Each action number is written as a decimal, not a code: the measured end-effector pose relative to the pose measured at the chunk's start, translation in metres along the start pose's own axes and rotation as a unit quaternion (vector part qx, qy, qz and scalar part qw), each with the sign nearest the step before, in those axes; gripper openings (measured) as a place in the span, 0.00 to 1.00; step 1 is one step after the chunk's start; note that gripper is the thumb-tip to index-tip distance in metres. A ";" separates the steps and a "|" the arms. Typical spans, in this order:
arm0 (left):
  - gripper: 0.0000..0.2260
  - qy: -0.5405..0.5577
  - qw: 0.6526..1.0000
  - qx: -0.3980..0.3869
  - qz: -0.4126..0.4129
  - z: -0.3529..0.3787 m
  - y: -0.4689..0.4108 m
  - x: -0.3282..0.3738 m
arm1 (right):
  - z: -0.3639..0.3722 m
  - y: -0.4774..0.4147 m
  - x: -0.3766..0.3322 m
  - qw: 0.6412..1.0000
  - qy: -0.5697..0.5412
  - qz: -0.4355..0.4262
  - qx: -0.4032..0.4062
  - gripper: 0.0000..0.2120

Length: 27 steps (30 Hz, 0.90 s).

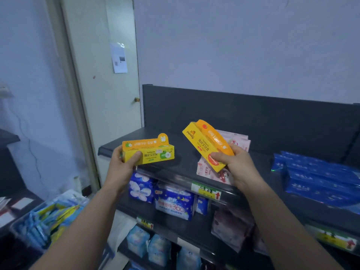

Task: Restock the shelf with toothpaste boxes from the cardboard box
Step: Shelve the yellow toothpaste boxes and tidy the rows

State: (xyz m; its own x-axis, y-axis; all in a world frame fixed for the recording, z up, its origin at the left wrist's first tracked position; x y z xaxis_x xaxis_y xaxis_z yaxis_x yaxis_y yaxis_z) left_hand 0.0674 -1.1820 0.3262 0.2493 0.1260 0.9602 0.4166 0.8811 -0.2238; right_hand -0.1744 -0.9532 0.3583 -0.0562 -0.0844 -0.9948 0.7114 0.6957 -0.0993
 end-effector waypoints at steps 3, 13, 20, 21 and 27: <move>0.20 -0.007 1.000 -0.015 -0.007 0.007 -0.029 -0.007 | 0.007 -0.032 -0.002 1.000 0.015 -0.014 -0.012 0.14; 0.18 -0.091 0.991 -0.084 -0.056 0.005 -0.105 -0.030 | 0.027 -0.095 0.007 0.998 0.063 -0.009 -0.021 0.14; 0.18 -0.156 0.974 -0.153 -0.067 0.007 -0.176 -0.044 | 0.036 -0.128 -0.006 0.996 0.090 -0.008 0.027 0.16; 0.18 -0.161 0.971 -0.164 -0.067 0.008 -0.187 -0.047 | 0.037 -0.133 -0.006 0.995 0.092 -0.003 0.036 0.16; 0.18 -0.184 0.956 -0.221 -0.062 0.017 -0.246 -0.063 | 0.050 -0.168 0.004 0.988 0.120 0.039 0.088 0.21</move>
State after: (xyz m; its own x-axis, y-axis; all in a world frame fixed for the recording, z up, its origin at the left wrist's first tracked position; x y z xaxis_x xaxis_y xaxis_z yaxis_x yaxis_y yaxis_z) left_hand -0.0658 -1.3990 0.3238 -0.1178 0.2561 0.9594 0.7713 0.6322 -0.0741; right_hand -0.2586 -1.1058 0.3722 -0.1471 0.1509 -0.9775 0.8301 0.5563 -0.0390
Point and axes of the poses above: each hand's wrist, its own y-axis away from the middle knuckle, its own z-axis out of the palm, x = y × z, the point moved 9 cm from there along -y, towards the middle knuckle, and after that the axes turned 3 degrees about -x, right-handed, at the moved point
